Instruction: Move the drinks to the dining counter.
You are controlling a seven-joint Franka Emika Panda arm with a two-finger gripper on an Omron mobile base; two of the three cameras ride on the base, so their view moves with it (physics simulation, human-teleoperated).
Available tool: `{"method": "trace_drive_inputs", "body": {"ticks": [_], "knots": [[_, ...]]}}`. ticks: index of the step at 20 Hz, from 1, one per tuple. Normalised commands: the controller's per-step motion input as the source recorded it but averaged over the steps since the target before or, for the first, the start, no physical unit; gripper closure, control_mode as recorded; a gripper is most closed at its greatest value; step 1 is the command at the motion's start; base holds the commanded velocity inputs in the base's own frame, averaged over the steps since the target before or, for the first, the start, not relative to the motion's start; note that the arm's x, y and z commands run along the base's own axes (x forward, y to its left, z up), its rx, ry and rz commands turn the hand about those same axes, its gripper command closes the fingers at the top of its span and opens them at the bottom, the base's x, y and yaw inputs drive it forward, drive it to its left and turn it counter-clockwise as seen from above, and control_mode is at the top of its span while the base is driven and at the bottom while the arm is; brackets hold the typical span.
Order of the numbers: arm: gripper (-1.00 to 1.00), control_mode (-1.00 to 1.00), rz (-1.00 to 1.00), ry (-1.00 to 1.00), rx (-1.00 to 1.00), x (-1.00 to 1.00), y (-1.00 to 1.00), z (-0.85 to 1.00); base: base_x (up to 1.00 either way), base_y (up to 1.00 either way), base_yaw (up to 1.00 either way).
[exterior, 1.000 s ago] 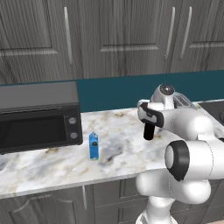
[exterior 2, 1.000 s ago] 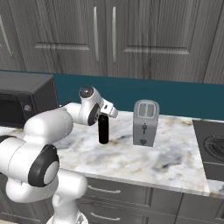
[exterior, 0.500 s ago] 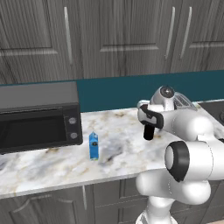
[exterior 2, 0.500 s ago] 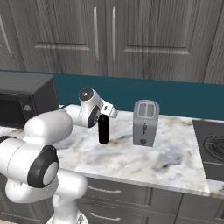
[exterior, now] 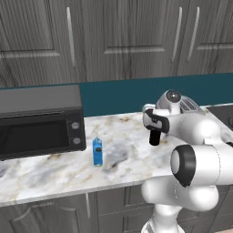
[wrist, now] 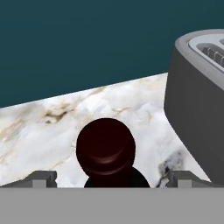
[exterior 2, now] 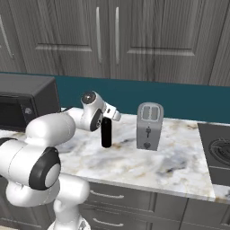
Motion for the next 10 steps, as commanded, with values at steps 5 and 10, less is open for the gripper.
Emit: {"method": "trace_drive_inputs", "body": {"ticks": [5,10], "knots": [[-1.0,-1.0,0.0,0.0,0.0,0.12,0.0,0.0,0.0,0.0,0.0],[-1.0,-1.0,0.0,0.0,0.0,0.02,0.0,0.0,0.0,0.0,0.0]]}}
